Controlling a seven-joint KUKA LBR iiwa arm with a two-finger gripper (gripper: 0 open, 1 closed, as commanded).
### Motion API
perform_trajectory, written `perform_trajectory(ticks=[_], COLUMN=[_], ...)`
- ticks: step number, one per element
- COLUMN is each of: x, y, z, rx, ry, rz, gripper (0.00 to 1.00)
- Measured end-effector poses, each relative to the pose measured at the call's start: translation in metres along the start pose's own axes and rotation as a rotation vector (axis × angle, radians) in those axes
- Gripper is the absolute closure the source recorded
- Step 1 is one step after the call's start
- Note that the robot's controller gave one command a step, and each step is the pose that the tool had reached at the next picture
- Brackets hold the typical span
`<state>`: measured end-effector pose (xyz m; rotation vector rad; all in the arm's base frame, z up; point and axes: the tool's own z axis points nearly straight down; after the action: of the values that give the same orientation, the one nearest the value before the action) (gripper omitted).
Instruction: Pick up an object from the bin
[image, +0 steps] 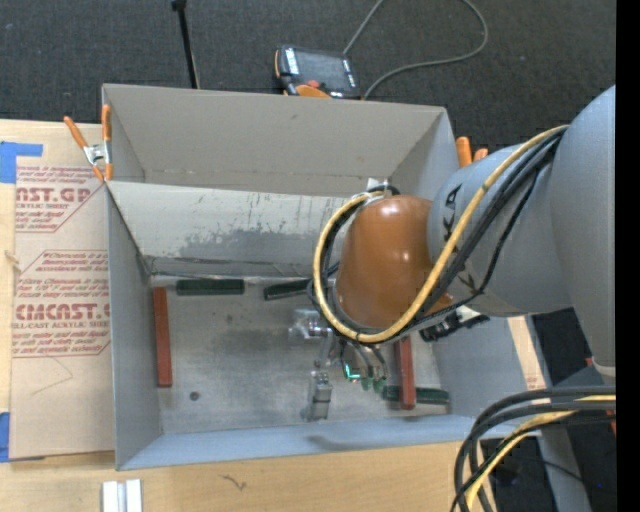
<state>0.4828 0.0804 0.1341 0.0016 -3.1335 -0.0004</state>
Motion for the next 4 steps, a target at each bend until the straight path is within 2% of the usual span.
perform_trajectory(ticks=[1, 2, 3, 4], x=[-0.025, -0.053, -0.055, -0.024], y=[-0.071, -0.099, -0.098, -0.159], z=[-0.008, 0.068, 0.063, -0.103], rx=[0.002, 0.0, -0.001, 0.003], ry=[-0.01, -0.004, -0.012, -0.017], rz=[0.107, 0.043, 0.042, 0.028], gripper=[0.0, 0.0, 1.0, 1.0])
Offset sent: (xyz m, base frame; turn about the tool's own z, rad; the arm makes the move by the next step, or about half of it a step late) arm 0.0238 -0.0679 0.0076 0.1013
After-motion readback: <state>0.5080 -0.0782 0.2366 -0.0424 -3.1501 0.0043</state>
